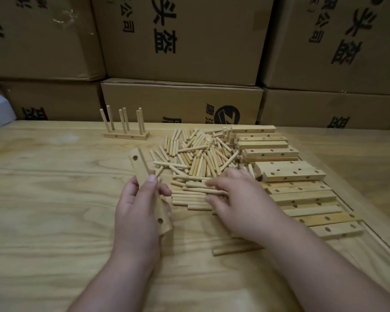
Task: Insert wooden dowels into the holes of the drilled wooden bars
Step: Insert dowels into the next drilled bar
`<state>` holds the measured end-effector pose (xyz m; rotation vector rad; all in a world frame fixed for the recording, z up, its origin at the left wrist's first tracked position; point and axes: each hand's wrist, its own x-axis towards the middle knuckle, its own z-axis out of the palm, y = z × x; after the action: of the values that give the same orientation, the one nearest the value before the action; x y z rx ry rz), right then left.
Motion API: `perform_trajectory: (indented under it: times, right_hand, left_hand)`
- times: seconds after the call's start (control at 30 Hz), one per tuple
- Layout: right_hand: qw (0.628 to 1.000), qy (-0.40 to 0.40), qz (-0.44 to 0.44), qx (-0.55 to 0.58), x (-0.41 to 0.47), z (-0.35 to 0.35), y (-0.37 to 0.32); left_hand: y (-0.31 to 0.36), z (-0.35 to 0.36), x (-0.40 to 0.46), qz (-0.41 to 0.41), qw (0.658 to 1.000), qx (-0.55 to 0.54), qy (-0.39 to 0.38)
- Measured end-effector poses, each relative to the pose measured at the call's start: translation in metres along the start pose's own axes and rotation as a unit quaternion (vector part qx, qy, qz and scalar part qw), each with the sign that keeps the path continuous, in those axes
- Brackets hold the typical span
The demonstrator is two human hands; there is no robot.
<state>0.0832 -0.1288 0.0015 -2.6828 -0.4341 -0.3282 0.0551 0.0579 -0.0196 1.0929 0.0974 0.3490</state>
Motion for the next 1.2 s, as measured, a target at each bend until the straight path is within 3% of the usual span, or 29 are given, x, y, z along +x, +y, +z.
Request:
perform_trajectory:
  times: [0.17, 0.7, 1.2]
  right_hand:
    - [0.993, -0.066, -0.031, -0.09, -0.004, 0.014, 0.003]
    - [0.996, -0.04, -0.048, -0.062, -0.006, 0.021, 0.001]
    - [0.992, -0.023, -0.067, -0.103, -0.004, 0.02, 0.001]
  left_hand:
    - [-0.001, 0.002, 0.001, 0.002, 1.0, -0.008, -0.002]
    - [-0.006, 0.0, 0.005, -0.015, 1.0, 0.003, -0.009]
    - [-0.007, 0.0, 0.006, -0.028, 0.999, -0.033, -0.013]
